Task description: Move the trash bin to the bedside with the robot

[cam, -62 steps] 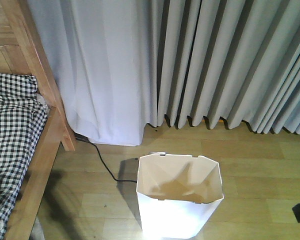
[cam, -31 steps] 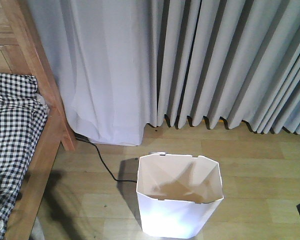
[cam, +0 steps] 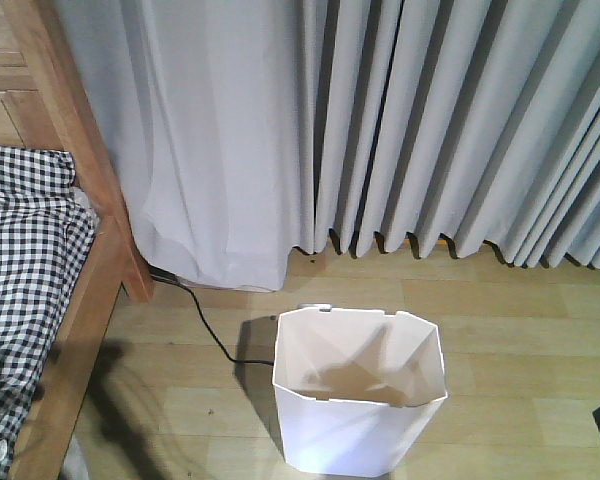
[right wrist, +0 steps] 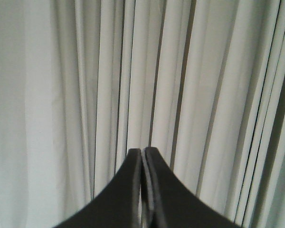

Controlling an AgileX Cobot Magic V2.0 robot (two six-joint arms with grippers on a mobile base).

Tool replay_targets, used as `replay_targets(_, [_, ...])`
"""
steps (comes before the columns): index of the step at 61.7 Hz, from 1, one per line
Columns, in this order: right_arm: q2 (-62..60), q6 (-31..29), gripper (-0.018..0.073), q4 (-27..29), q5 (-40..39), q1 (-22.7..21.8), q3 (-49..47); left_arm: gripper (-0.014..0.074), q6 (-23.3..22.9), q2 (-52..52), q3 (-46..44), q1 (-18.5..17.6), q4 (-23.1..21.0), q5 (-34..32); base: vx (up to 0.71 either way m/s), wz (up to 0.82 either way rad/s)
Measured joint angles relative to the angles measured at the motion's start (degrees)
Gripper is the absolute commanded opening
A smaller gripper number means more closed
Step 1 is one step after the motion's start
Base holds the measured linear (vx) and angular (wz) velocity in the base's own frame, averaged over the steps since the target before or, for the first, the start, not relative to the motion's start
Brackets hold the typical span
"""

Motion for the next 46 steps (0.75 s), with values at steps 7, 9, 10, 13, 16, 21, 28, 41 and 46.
replay_targets(7, [0.0, 0.1, -0.0009, 0.0, 0.0, 0.0, 0.0, -0.0006, 0.0, 0.0, 0.0, 0.0, 0.0, 0.0, 0.0, 0.0])
replay_targets(9, [0.0, 0.1, -0.0009, 0.0, 0.0, 0.0, 0.0, -0.0006, 0.0, 0.0, 0.0, 0.0, 0.0, 0.0, 0.0, 0.0])
replay_targets(10, [0.0, 0.1, -0.0009, 0.0, 0.0, 0.0, 0.0, -0.0006, 0.0, 0.0, 0.0, 0.0, 0.0, 0.0, 0.0, 0.0])
replay_targets(13, [0.0, 0.1, -0.0009, 0.0, 0.0, 0.0, 0.0, -0.0006, 0.0, 0.0, 0.0, 0.0, 0.0, 0.0, 0.0, 0.0])
replay_targets(16, [0.0, 0.1, -0.0009, 0.0, 0.0, 0.0, 0.0, -0.0006, 0.0, 0.0, 0.0, 0.0, 0.0, 0.0, 0.0, 0.0])
replay_targets(21, [0.0, 0.1, -0.0009, 0.0, 0.0, 0.0, 0.0, -0.0006, 0.0, 0.0, 0.0, 0.0, 0.0, 0.0, 0.0, 0.0])
replay_targets(28, [0.0, 0.1, -0.0009, 0.0, 0.0, 0.0, 0.0, -0.0006, 0.0, 0.0, 0.0, 0.0, 0.0, 0.0, 0.0, 0.0])
replay_targets(41, [0.0, 0.1, -0.0009, 0.0, 0.0, 0.0, 0.0, -0.0006, 0.0, 0.0, 0.0, 0.0, 0.0, 0.0, 0.0, 0.0])
replay_targets(46, [0.0, 0.1, -0.0009, 0.0, 0.0, 0.0, 0.0, -0.0006, 0.0, 0.0, 0.0, 0.0, 0.0, 0.0, 0.0, 0.0])
